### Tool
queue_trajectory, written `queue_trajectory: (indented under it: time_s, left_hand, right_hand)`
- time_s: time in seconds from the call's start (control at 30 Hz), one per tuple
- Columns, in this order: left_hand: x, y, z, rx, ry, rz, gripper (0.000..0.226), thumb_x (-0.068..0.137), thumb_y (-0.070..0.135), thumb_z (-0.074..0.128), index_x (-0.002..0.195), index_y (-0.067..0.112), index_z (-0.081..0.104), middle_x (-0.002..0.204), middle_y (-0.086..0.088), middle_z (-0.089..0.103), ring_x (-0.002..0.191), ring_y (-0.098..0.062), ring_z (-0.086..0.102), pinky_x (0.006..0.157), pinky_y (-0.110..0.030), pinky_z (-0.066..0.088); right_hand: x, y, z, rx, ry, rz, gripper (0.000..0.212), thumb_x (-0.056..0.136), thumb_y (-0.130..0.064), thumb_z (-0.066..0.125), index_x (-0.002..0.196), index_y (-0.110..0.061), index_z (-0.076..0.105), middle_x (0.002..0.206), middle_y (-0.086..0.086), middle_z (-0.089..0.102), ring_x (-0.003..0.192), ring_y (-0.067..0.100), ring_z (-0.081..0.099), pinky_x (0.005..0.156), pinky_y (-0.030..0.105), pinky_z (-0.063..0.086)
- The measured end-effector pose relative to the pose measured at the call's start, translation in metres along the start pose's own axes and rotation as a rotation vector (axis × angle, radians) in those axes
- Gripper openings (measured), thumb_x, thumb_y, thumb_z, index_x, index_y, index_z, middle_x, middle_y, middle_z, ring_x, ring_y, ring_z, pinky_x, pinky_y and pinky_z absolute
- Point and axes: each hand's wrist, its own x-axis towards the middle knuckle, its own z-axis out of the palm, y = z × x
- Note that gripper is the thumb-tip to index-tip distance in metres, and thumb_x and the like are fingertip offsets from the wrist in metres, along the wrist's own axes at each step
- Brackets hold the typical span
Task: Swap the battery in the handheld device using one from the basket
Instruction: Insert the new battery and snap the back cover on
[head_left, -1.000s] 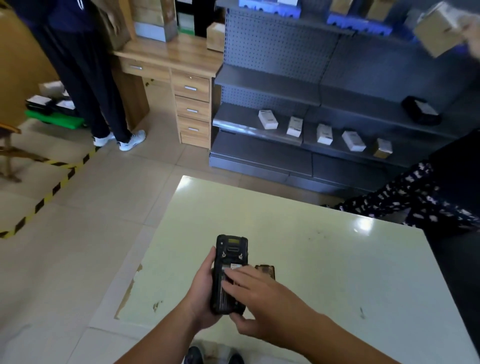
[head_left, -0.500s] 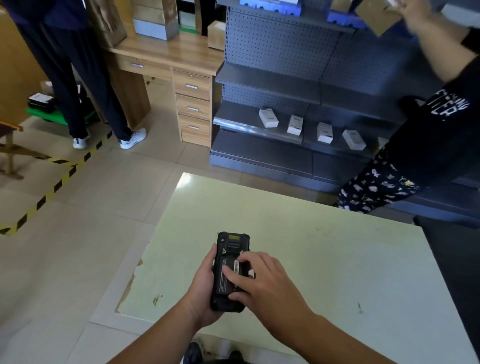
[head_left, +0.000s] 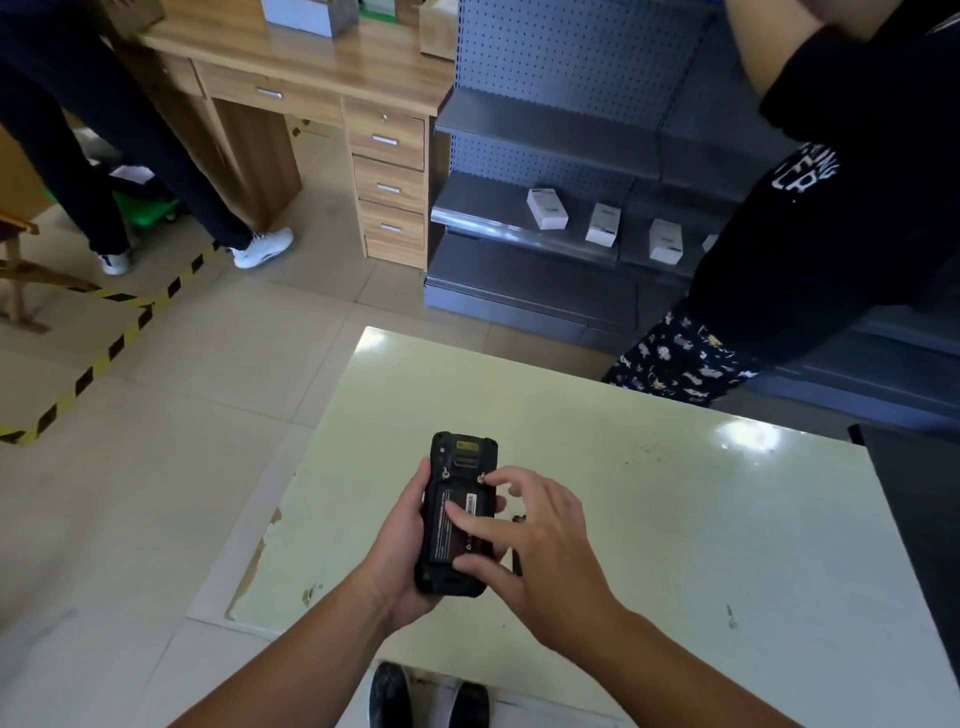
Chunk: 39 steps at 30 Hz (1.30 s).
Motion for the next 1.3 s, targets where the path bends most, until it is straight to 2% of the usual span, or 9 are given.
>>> queue_trajectory:
  time_s: [0.1,0.17,0.27,0.4,0.7,0.83,1.0,1.1,1.3]
  left_hand:
    - [0.01,-0.001,-0.005,-0.026,0.028,-0.03,0.077,0.098,0.07,0.037,0.125,0.007,0.072,0.098,-0.012,0.075,0.076,-0.03,0.069,0.064,-0.036,0.06]
    - [0.019,-0.004,-0.011,-0.064,0.06,-0.015,0.079,0.099,0.067,0.036,0.132,0.002,0.067,0.101,-0.017,0.074,0.075,-0.032,0.068,0.07,-0.041,0.061]
    - [0.027,-0.009,-0.022,-0.106,0.085,-0.007,0.08,0.101,0.065,0.034,0.131,-0.002,0.066,0.107,-0.022,0.072,0.078,-0.036,0.067,0.074,-0.045,0.062]
    - [0.028,-0.014,-0.041,-0.117,0.1,-0.015,0.079,0.102,0.064,0.032,0.128,0.001,0.069,0.112,-0.024,0.073,0.079,-0.037,0.069,0.074,-0.044,0.062]
    - [0.021,-0.015,-0.053,-0.114,0.093,-0.011,0.078,0.102,0.064,0.031,0.126,0.002,0.071,0.112,-0.022,0.073,0.082,-0.037,0.069,0.079,-0.045,0.06]
    - [0.014,-0.006,-0.047,-0.113,0.077,0.0,0.078,0.101,0.065,0.033,0.126,0.002,0.071,0.113,-0.022,0.072,0.083,-0.036,0.068,0.08,-0.046,0.059]
    - [0.0,0.009,-0.031,-0.094,0.042,0.024,0.077,0.1,0.065,0.037,0.124,0.001,0.072,0.109,-0.02,0.072,0.08,-0.034,0.067,0.078,-0.045,0.059]
    - [-0.008,0.017,-0.02,-0.055,-0.005,0.056,0.073,0.1,0.064,0.037,0.116,0.005,0.077,0.105,-0.021,0.075,0.079,-0.033,0.07,0.078,-0.044,0.06]
    - [-0.025,0.028,0.003,-0.011,-0.084,0.088,0.063,0.102,0.062,0.038,0.117,0.015,0.076,0.103,-0.012,0.078,0.078,-0.03,0.072,0.06,-0.036,0.059]
  right_hand:
    - [0.013,0.017,0.009,0.297,-0.057,0.054,0.032,0.091,-0.054,0.067,0.122,-0.049,0.072,0.136,-0.022,0.048,0.122,0.01,0.047,0.104,0.034,0.043]
    - [0.018,0.043,0.019,0.49,0.078,0.291,0.026,0.091,-0.04,0.075,0.117,-0.043,0.074,0.125,-0.022,0.056,0.118,0.009,0.056,0.096,0.038,0.053]
    - [0.012,0.096,0.047,0.221,-0.069,0.575,0.071,0.084,-0.046,0.081,0.146,-0.028,0.052,0.136,-0.009,0.048,0.133,0.017,0.045,0.11,0.033,0.041]
    - [-0.006,0.135,0.086,-0.172,-0.452,0.412,0.105,0.074,-0.059,0.082,0.158,-0.022,0.033,0.158,0.002,0.035,0.137,0.027,0.038,0.107,0.042,0.042]
    - [-0.013,0.155,0.1,-0.27,-0.316,0.317,0.089,0.052,-0.048,0.096,0.126,-0.017,0.058,0.117,0.01,0.047,0.099,0.029,0.05,0.077,0.042,0.053]
    - [0.003,0.135,0.079,0.05,-0.358,0.379,0.04,0.083,-0.014,0.082,0.117,-0.022,0.062,0.113,0.002,0.053,0.101,0.029,0.062,0.082,0.03,0.048]
    - [0.058,0.057,-0.015,0.41,0.131,0.382,0.037,0.09,-0.006,0.077,0.122,-0.021,0.069,0.106,-0.003,0.075,0.098,0.019,0.071,0.084,0.021,0.055]
    - [0.065,-0.011,-0.063,0.678,0.022,0.197,0.038,0.089,-0.004,0.079,0.12,-0.023,0.069,0.101,0.002,0.078,0.097,0.018,0.073,0.085,0.027,0.059]
    - [0.051,-0.045,-0.052,0.612,-0.119,0.119,0.042,0.089,-0.009,0.079,0.125,-0.031,0.072,0.114,-0.012,0.075,0.108,0.013,0.07,0.095,0.037,0.058]
